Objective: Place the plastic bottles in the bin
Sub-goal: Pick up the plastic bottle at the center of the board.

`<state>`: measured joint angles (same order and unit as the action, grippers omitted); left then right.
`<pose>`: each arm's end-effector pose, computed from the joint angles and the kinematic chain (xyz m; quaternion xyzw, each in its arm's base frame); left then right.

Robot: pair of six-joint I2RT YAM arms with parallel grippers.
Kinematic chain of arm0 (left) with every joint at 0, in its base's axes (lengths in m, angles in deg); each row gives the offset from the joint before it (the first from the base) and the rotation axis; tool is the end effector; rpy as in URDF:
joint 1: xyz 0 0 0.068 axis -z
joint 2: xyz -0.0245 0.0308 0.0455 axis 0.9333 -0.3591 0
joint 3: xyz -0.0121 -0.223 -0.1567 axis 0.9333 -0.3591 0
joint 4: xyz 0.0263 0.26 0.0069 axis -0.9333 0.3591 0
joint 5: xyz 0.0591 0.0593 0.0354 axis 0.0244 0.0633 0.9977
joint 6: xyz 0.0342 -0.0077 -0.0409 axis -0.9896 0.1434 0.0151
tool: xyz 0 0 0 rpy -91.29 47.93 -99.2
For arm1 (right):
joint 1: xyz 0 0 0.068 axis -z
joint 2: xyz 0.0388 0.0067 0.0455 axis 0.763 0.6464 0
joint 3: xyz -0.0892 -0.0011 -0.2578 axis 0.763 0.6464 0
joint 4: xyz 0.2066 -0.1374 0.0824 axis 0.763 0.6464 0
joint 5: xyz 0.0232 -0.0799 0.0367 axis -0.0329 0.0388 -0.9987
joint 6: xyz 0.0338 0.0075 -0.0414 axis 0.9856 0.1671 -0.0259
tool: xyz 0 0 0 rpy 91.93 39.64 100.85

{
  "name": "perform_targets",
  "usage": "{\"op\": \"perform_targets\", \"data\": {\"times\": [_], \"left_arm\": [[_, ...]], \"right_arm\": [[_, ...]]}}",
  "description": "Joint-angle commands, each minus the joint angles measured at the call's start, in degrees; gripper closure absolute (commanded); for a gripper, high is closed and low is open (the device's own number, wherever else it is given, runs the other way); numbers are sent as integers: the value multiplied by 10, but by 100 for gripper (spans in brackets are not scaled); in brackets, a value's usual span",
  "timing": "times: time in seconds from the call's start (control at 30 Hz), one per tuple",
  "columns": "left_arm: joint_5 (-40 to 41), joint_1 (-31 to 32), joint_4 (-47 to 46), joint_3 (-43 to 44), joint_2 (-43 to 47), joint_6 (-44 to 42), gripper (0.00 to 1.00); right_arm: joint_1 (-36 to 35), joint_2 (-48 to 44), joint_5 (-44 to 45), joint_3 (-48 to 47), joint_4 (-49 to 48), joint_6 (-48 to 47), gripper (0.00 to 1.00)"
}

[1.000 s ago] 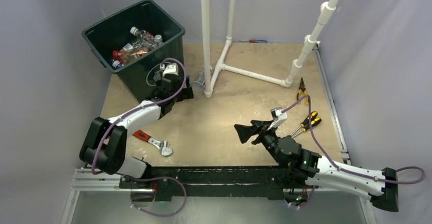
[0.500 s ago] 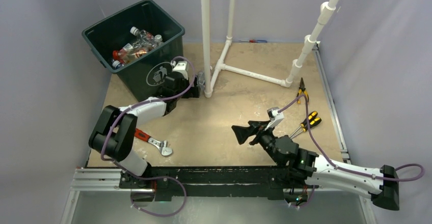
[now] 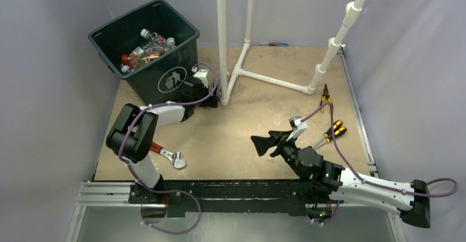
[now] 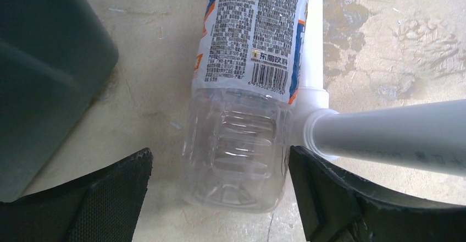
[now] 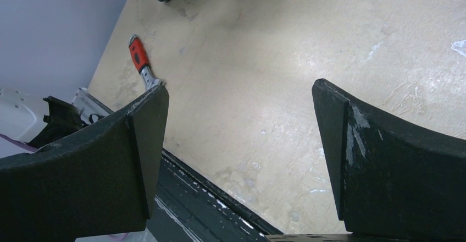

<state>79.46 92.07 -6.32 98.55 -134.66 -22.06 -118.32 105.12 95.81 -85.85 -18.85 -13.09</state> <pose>0.3287 -0.1387 0.1711 0.0437 0.8804 -0.1422 0.4503 0.0710 0.1232 0.2287 0.0045 0.7234 0.3700 0.5829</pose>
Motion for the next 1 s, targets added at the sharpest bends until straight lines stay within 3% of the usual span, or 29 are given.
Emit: {"op": "perform_targets", "data": {"times": [0.0,0.27,0.57,0.8,0.97], "left_arm": [[-32,-4,-42,22,-26,-15,9],[-44,-4,-51,17,-35,5,27],[-25,-4,-36,-21,14,4,47],[7,-4,68,-93,171,48,60],[2,-3,219,-118,330,96,64]], "right_arm": [[0,-13,12,0,11,1,1],[0,-28,16,0,27,5,1],[0,-25,7,-4,27,9,1],[0,2,-9,-11,-14,-2,1],[0,52,-41,-22,-65,3,1]]}}
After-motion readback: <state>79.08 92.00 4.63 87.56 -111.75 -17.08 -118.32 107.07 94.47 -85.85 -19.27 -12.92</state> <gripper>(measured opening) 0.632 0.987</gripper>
